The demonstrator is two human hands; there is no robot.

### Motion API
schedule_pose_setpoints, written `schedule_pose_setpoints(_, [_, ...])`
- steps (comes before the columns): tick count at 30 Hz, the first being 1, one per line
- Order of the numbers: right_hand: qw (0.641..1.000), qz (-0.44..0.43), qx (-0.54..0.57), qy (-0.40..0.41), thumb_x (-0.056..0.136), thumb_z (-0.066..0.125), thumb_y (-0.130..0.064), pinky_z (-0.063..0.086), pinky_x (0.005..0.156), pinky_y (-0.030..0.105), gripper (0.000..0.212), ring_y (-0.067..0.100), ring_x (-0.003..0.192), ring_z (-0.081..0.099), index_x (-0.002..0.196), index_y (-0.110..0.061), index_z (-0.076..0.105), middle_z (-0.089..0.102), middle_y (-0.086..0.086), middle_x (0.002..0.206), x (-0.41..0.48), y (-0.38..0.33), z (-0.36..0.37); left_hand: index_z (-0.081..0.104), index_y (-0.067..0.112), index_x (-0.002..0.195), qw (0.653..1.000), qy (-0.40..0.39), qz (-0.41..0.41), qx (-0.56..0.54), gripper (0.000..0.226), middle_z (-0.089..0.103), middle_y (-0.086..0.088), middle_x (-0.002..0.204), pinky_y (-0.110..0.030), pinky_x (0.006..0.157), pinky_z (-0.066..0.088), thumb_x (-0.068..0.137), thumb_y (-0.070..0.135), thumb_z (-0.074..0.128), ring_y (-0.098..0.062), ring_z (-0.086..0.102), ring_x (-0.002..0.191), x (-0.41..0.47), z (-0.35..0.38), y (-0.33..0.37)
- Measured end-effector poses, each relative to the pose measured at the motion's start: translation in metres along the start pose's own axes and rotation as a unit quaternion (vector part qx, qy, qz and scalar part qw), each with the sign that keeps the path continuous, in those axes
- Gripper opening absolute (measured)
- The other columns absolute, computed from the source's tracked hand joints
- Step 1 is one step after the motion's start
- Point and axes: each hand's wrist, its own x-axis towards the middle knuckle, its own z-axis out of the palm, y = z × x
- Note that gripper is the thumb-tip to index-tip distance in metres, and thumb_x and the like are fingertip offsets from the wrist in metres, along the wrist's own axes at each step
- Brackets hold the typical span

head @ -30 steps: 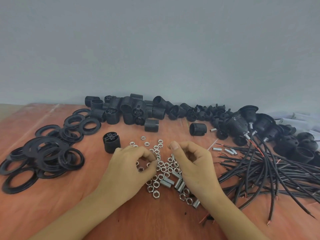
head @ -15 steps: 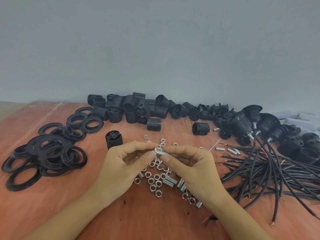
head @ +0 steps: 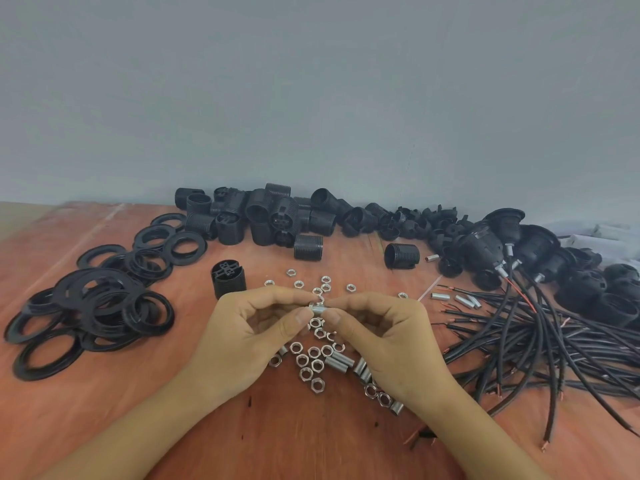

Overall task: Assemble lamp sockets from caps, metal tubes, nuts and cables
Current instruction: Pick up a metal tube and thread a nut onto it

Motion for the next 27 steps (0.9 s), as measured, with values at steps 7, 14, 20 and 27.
schedule_pose_setpoints(7, [0.993,-0.069,-0.099,0.007,0.082,0.073,-0.023,0.054,0.072,0.019,0.013,0.009,0.078,0.070,0.095,-0.024,0.077,0.075,-0.010,0.084,0.001,0.001,-0.003,0.079,0.021,0.091,1.000,-0.007,-0.006,-0.012,0.016,0.076,-0.003,0.084,-0.017,0.060,0.054,0.077,0.020,0.070,-0.009,0.070,0.070,0.001,-0.002,-0.001])
schedule_pose_setpoints(14, [0.994,-0.019,-0.110,0.005,0.086,0.051,-0.056,0.041,0.048,0.018,0.040,0.003,0.047,0.049,0.062,-0.028,0.068,0.063,-0.002,0.055,-0.002,0.002,0.001,0.076,0.028,0.099,0.997,-0.016,0.047,0.058,0.021,0.075,0.004,0.091,-0.022,0.067,0.055,0.079,0.021,0.073,-0.011,0.069,0.079,-0.002,0.001,-0.001])
schedule_pose_setpoints(20, [0.999,-0.012,-0.043,-0.013,0.089,0.071,-0.025,0.048,0.057,0.021,0.007,0.004,0.062,0.062,0.097,-0.024,0.069,0.071,-0.002,0.073,0.001,-0.001,0.000,0.076,0.029,0.094,0.997,0.026,0.061,0.041,0.018,0.072,-0.005,0.082,-0.023,0.057,0.054,0.080,0.021,0.070,-0.011,0.066,0.069,-0.001,0.002,0.001])
schedule_pose_setpoints(27, [0.998,-0.021,-0.050,-0.016,0.085,0.075,-0.011,0.054,0.061,0.027,0.012,0.007,0.063,0.063,0.092,-0.021,0.073,0.073,-0.006,0.075,-0.001,-0.002,0.004,0.076,0.031,0.096,0.997,0.012,0.064,0.032,0.017,0.074,-0.003,0.089,-0.022,0.062,0.055,0.079,0.034,0.072,-0.017,0.069,0.076,0.000,0.001,0.003])
